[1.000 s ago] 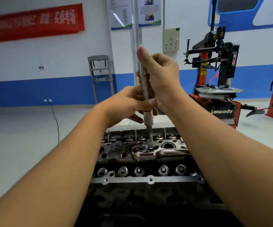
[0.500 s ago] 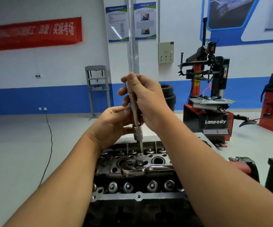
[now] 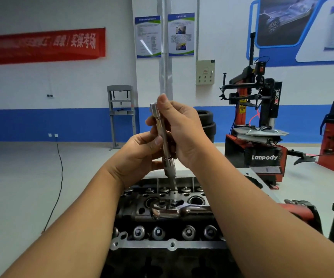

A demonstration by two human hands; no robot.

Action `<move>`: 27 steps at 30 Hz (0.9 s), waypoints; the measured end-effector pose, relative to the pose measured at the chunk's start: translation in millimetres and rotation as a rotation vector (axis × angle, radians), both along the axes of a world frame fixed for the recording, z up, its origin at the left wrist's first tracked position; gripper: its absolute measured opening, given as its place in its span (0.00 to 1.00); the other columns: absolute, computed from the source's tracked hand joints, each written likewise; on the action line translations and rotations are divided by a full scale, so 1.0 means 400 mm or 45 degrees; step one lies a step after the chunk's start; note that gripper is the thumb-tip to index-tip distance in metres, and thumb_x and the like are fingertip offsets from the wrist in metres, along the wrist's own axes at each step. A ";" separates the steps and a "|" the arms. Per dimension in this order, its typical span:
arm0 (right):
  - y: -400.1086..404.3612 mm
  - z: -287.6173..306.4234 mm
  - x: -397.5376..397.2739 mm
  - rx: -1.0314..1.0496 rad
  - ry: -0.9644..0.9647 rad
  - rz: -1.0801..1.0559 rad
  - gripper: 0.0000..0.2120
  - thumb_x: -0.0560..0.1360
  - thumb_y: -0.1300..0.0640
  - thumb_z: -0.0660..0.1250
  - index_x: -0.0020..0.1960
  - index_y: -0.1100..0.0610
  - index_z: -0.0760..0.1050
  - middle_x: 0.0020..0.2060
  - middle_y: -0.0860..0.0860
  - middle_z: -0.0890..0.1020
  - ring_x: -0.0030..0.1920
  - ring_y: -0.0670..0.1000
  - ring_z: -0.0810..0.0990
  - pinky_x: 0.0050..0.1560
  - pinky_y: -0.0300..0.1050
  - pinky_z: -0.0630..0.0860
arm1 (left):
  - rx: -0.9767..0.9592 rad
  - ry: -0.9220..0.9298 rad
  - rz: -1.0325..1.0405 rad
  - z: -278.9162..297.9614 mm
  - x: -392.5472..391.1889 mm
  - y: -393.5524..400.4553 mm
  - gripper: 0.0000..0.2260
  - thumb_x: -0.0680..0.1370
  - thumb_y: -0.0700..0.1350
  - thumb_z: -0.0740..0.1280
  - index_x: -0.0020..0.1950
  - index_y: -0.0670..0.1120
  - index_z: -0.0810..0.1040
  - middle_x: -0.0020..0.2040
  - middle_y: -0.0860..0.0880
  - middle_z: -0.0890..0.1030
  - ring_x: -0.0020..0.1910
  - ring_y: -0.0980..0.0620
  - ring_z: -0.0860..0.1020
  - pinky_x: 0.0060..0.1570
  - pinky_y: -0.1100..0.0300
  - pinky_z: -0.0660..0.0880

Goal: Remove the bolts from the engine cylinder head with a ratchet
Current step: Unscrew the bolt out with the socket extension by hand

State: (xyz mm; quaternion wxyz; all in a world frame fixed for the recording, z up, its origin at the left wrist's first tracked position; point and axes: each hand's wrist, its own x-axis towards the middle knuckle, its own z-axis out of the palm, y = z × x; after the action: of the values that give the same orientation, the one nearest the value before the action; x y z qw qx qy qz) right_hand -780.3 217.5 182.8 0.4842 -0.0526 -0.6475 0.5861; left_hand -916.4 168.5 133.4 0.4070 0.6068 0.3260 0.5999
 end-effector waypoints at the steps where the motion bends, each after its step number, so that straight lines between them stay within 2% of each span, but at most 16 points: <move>1: 0.000 0.001 -0.001 -0.016 -0.002 0.012 0.20 0.83 0.46 0.66 0.54 0.66 0.78 0.34 0.54 0.83 0.29 0.53 0.76 0.28 0.43 0.75 | -0.008 0.003 -0.003 -0.002 -0.003 0.002 0.17 0.73 0.55 0.79 0.55 0.46 0.86 0.51 0.44 0.85 0.54 0.44 0.84 0.54 0.43 0.81; 4: 0.004 0.000 0.001 -0.064 -0.001 0.040 0.23 0.83 0.45 0.65 0.56 0.67 0.78 0.33 0.55 0.82 0.27 0.53 0.74 0.25 0.41 0.73 | -0.009 0.032 -0.018 -0.003 -0.008 0.005 0.15 0.74 0.51 0.76 0.57 0.45 0.86 0.53 0.42 0.85 0.56 0.42 0.84 0.59 0.38 0.79; 8: 0.011 -0.008 0.004 -0.020 0.009 0.008 0.15 0.77 0.45 0.73 0.45 0.57 0.77 0.35 0.56 0.83 0.29 0.51 0.79 0.30 0.42 0.76 | 0.029 0.061 -0.015 0.002 -0.001 0.002 0.23 0.66 0.56 0.84 0.55 0.46 0.87 0.50 0.44 0.85 0.50 0.46 0.85 0.50 0.47 0.83; 15: 0.011 -0.014 0.001 0.031 0.074 0.037 0.12 0.72 0.50 0.77 0.40 0.55 0.77 0.33 0.53 0.82 0.32 0.48 0.79 0.36 0.42 0.78 | -0.019 0.076 0.072 0.000 0.000 0.004 0.29 0.62 0.59 0.85 0.56 0.43 0.86 0.50 0.42 0.83 0.49 0.44 0.82 0.47 0.47 0.82; 17: 0.012 -0.013 0.002 0.018 0.059 0.050 0.13 0.75 0.48 0.76 0.41 0.56 0.77 0.34 0.54 0.83 0.32 0.49 0.77 0.34 0.42 0.77 | -0.055 0.071 0.052 0.001 0.000 0.003 0.27 0.65 0.60 0.83 0.56 0.44 0.86 0.51 0.42 0.83 0.50 0.44 0.82 0.47 0.47 0.82; 19: 0.012 -0.009 0.003 -0.009 0.049 0.055 0.15 0.78 0.46 0.72 0.45 0.59 0.77 0.34 0.55 0.83 0.31 0.51 0.76 0.32 0.42 0.76 | -0.074 0.054 0.019 0.000 -0.001 0.003 0.20 0.71 0.57 0.79 0.56 0.46 0.86 0.53 0.43 0.84 0.53 0.44 0.82 0.49 0.45 0.82; 21: 0.011 -0.005 0.003 -0.065 0.037 0.063 0.18 0.81 0.44 0.68 0.45 0.60 0.78 0.34 0.56 0.82 0.31 0.52 0.75 0.30 0.43 0.74 | -0.072 0.055 0.002 0.000 0.001 0.003 0.16 0.72 0.53 0.76 0.55 0.46 0.86 0.53 0.43 0.84 0.54 0.43 0.82 0.50 0.43 0.82; 24: 0.010 -0.001 0.005 -0.136 0.024 0.078 0.19 0.79 0.41 0.68 0.40 0.56 0.80 0.34 0.56 0.82 0.30 0.53 0.76 0.31 0.44 0.74 | -0.034 0.070 -0.004 0.001 0.005 0.002 0.24 0.65 0.55 0.84 0.54 0.44 0.86 0.51 0.42 0.83 0.52 0.44 0.82 0.50 0.43 0.81; 27: 0.009 -0.003 0.007 -0.089 0.055 0.065 0.17 0.71 0.42 0.73 0.40 0.56 0.79 0.35 0.56 0.81 0.32 0.51 0.79 0.35 0.45 0.75 | -0.006 0.076 -0.010 0.002 0.005 -0.001 0.27 0.63 0.55 0.86 0.54 0.42 0.84 0.49 0.43 0.82 0.50 0.45 0.82 0.49 0.45 0.81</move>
State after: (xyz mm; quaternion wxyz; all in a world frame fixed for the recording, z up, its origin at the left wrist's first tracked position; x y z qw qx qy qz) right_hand -777.7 221.1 181.6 0.4810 -0.0402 -0.6172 0.6214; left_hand -914.3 168.2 134.2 0.4011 0.6247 0.3370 0.5790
